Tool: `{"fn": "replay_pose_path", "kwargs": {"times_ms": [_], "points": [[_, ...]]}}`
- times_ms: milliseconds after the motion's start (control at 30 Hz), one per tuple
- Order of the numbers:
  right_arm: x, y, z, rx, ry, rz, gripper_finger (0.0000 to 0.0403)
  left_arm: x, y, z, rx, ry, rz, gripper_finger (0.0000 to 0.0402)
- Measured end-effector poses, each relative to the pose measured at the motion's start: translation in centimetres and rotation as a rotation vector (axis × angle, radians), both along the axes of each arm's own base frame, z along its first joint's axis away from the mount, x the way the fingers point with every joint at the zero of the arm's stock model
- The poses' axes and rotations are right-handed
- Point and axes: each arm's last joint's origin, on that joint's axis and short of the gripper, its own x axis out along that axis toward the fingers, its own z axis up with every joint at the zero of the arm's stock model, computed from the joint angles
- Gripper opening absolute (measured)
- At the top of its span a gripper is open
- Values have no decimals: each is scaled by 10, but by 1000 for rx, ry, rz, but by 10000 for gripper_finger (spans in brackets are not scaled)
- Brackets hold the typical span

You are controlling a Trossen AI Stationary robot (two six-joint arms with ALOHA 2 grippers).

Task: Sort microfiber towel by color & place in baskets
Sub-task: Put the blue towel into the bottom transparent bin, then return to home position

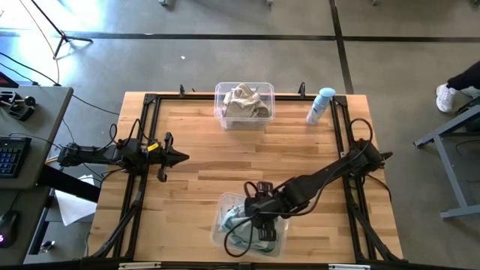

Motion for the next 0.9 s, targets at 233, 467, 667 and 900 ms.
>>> {"fn": "replay_pose_path", "kwargs": {"times_ms": [233,467,667,900], "points": [[-11,-12,19,-88,-49,-14,197,0,0,0,0,0,0,0],[-16,-29,26,-194,-26,47,131,0,0,0,0,0,0,0],[-14,-54,7,-252,45,62,18,0,0,0,0,0,0,0],[-36,-94,-16,-151,-29,36,23,0,0,0,0,0,0,0]]}}
